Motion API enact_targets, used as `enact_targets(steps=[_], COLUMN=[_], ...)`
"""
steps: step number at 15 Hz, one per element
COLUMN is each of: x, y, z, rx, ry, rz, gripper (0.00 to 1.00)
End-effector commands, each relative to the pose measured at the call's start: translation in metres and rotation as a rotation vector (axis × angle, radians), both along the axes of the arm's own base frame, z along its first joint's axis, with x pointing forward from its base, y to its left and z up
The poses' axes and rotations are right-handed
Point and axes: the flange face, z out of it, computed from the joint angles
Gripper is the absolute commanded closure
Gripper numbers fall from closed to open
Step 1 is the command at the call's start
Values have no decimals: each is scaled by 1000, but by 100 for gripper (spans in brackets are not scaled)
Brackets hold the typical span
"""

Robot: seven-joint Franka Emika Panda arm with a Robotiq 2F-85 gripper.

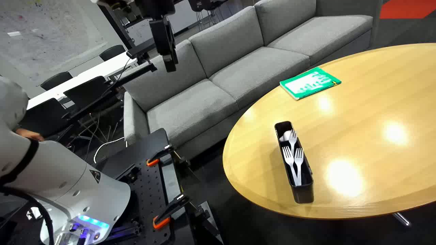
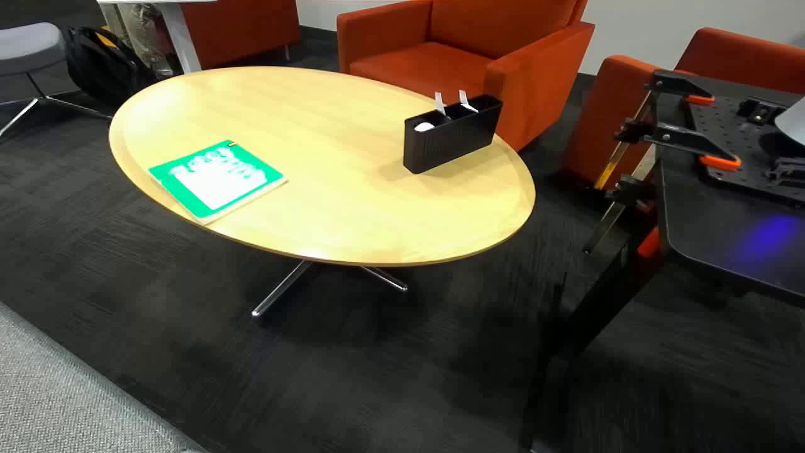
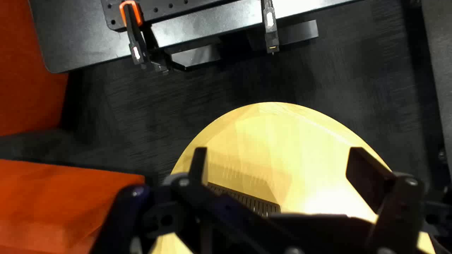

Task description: Remove one fork from the box and place it on the table

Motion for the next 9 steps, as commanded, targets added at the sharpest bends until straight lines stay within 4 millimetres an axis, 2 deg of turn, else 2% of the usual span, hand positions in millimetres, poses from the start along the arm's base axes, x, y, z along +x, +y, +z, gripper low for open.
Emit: enact_targets(steps=[1, 5, 7, 9], x=[0, 0, 15, 36], y=[0, 0, 2, 2], z=[1, 1, -5, -20], rx=[0, 0, 10, 6], ry=[1, 1, -54, -114], rz=[0, 0, -8, -14], gripper=[0, 0, 0, 0])
